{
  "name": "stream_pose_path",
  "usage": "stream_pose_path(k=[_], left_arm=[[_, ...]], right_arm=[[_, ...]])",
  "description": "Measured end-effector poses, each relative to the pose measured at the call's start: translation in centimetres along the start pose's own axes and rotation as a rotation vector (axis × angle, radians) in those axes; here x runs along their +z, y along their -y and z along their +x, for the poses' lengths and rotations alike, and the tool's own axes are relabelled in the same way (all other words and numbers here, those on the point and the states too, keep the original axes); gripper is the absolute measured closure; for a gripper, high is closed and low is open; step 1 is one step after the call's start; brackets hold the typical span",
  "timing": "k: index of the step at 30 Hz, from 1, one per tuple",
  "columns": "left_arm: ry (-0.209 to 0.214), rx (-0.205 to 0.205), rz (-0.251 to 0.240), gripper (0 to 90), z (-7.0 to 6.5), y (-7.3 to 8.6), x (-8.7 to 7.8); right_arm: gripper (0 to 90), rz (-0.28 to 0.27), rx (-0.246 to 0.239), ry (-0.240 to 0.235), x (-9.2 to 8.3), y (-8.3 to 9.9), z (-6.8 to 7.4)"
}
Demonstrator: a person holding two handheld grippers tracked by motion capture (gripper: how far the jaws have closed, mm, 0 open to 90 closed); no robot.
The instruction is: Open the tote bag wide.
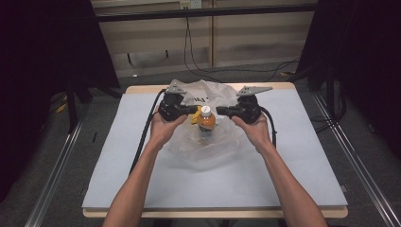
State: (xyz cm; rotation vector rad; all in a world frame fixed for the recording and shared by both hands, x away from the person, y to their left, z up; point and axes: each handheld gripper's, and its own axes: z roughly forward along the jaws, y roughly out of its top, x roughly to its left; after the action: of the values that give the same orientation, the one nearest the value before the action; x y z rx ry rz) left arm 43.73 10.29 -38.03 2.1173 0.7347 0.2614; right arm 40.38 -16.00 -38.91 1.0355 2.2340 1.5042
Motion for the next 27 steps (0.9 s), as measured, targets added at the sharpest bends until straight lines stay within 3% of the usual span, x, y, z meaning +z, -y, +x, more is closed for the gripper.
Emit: stream_pose_path(k=[2, 3, 5, 8, 9, 10, 12, 13, 14, 15, 16, 17, 20, 22, 24, 26, 27], left_arm=[[-0.005, 0.011, 0.026, 90.0, 0.0, 0.1, 0.5], [-0.017, 0.02, 0.073, 90.0, -0.1, 0.6, 1.5], [-0.017, 0.021, 0.115, 90.0, 0.3, 1.3, 2.3], [-0.011, 0.007, 0.171, 90.0, 0.5, 2.7, 3.6], [-0.002, 0.059, 0.232, 90.0, 0.7, 3.0, 3.8], [-0.003, 0.071, 0.258, 90.0, 0.7, 3.3, 4.0], [-0.001, 0.049, 0.268, 90.0, 0.5, 3.6, 4.1], [-0.003, 0.056, 0.277, 90.0, 0.5, 3.9, 4.0], [-0.003, 0.056, 0.277, 90.0, 0.5, 3.9, 4.0], [-0.002, 0.089, 0.326, 90.0, 0.6, 4.0, 3.9], [-0.002, 0.102, 0.355, 90.0, 0.6, 4.4, 3.9], [0.004, 0.115, 0.371, 90.0, 0.7, 4.6, 3.7], [0.025, 0.11, 0.366, 90.0, 0.6, 5.0, 3.5], [0.022, 0.147, 0.414, 90.0, 0.2, 5.4, 3.4], [0.025, 0.152, 0.429, 90.0, 0.1, 5.6, 3.4], [0.062, 0.207, 0.455, 90.0, 0.1, 5.7, 3.1], [0.062, 0.207, 0.455, 90.0, 0.1, 5.7, 3.1]], right_arm=[[90.0, 0.024, 0.01, 0.009, 0.5, 0.1, -0.8], [90.0, 0.092, -0.012, 0.064, 1.4, 0.4, -2.0], [90.0, 0.151, -0.021, 0.086, 2.2, 1.0, -2.9], [90.0, 0.292, -0.087, 0.132, 3.4, 2.0, -3.7], [90.0, 0.333, -0.109, 0.149, 3.6, 2.4, -3.8], [90.0, 0.361, -0.126, 0.146, 3.7, 2.7, -4.0], [90.0, 0.391, -0.137, 0.152, 3.8, 3.0, -4.1], [90.0, 0.455, -0.163, 0.164, 3.9, 3.4, -4.4], [90.0, 0.455, -0.163, 0.164, 3.9, 3.4, -4.4], [90.0, 0.486, -0.171, 0.158, 3.9, 3.6, -4.4], [90.0, 0.53, -0.21, 0.158, 3.8, 3.8, -4.4], [90.0, 0.537, -0.22, 0.149, 3.7, 3.8, -4.4], [90.0, 0.55, -0.236, 0.118, 3.4, 3.9, -4.3], [90.0, 0.59, -0.248, 0.091, 3.0, 4.2, -4.4], [90.0, 0.617, -0.244, 0.096, 2.9, 4.4, -4.4], [90.0, 0.681, -0.261, 0.081, 2.6, 4.7, -4.6], [90.0, 0.705, -0.278, 0.077, 2.5, 4.8, -4.7]])
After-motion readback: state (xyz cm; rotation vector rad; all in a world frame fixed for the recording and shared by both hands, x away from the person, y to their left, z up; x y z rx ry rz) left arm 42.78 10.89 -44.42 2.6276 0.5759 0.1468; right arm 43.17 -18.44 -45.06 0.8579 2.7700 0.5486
